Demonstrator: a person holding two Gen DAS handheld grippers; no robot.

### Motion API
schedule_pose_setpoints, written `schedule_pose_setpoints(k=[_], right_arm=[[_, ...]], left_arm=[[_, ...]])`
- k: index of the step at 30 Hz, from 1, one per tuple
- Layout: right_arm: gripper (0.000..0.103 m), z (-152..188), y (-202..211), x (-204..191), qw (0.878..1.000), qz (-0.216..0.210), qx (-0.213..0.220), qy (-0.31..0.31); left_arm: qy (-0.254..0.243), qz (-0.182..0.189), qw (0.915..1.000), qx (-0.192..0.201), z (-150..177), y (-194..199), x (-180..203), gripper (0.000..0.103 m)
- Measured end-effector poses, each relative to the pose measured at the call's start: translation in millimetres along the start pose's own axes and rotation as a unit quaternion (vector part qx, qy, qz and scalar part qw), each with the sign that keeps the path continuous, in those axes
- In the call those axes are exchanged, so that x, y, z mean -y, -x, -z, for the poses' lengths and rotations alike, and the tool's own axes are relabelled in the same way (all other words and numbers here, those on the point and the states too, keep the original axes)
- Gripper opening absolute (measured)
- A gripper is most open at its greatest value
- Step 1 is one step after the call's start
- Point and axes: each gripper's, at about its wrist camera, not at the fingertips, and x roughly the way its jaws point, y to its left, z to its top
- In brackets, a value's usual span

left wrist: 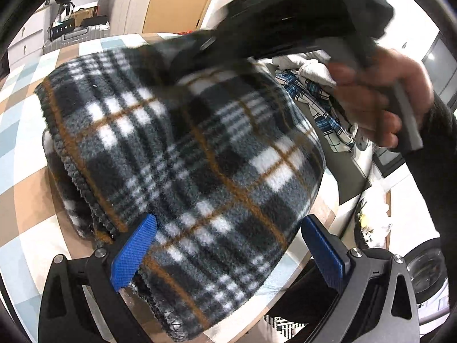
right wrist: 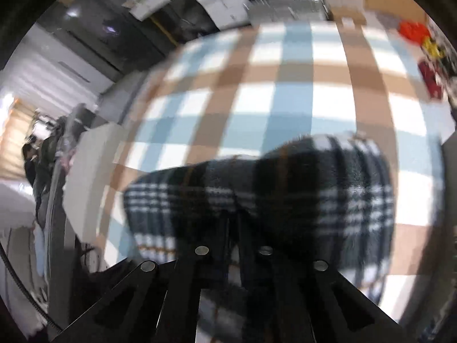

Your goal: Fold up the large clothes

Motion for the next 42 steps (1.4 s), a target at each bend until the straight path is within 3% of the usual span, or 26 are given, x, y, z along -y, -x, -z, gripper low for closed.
schedule_pose_setpoints(k=[3, 7, 11, 18, 24, 27, 29, 33, 35, 38, 42], right_arm=[[0.01, 25.2, 35.6, -13.0, 0.998, 0.016, 0.027, 0.048], [0.01, 64.7, 35.8, -24.3, 0.993, 0.06, -0.017, 0.095], [0.009, 87.2, 2.0, -21.4, 0.988, 0.1, -0.061, 0.103], [0.001, 79.3, -23.9, 13.4, 0.997, 0.039, -0.064, 0.003], [0.004, 87.1, -1.5, 1.5, 0.998, 0.037, -0.04, 0.039], [0.017, 82.2, 38.1, -12.9, 0.996, 0.036, 0.01, 0.076], [0.057, 73.4, 54.9, -19.3, 0.994, 0.05, 0.049, 0.086], [0.059, 49.2, 59.7, -37.2, 0.984, 0.102, 0.092, 0.112], [0.058, 38.4, 45.0, -41.3, 0.985, 0.112, 0.07, 0.113], [0.06, 28.6, 12.9, -42.1, 0.977, 0.166, 0.034, 0.129], [0.072, 25.3, -5.9, -32.0, 0.973, 0.181, 0.002, 0.145]], left_arm=[[0.01, 0.004, 0.9999, 0.002, -2.3, 1.7, -4.3, 0.099], [0.025, 0.014, 0.9996, 0.005, -0.9, 8.5, -19.5, 0.099], [0.027, 0.017, 0.9995, 0.009, 5.2, 13.7, -22.1, 0.099], [0.045, 0.018, 0.9987, 0.011, 7.2, 24.0, -39.5, 0.099], [0.034, 0.011, 0.9993, 0.012, 12.4, 26.0, -36.8, 0.099], [0.019, 0.0, 0.9997, 0.012, 16.4, 26.0, -31.0, 0.099], [0.011, -0.01, 0.9998, 0.011, 18.3, 25.3, -27.4, 0.099], [-0.005, -0.031, 0.9994, 0.015, 22.1, 22.2, -21.0, 0.099], [-0.016, -0.043, 0.9988, 0.016, 23.7, 20.4, -16.7, 0.099], [-0.024, -0.053, 0.9982, 0.013, 19.3, 15.2, -14.3, 0.099], [-0.017, -0.049, 0.9986, 0.009, 14.0, 11.9, -13.2, 0.099]])
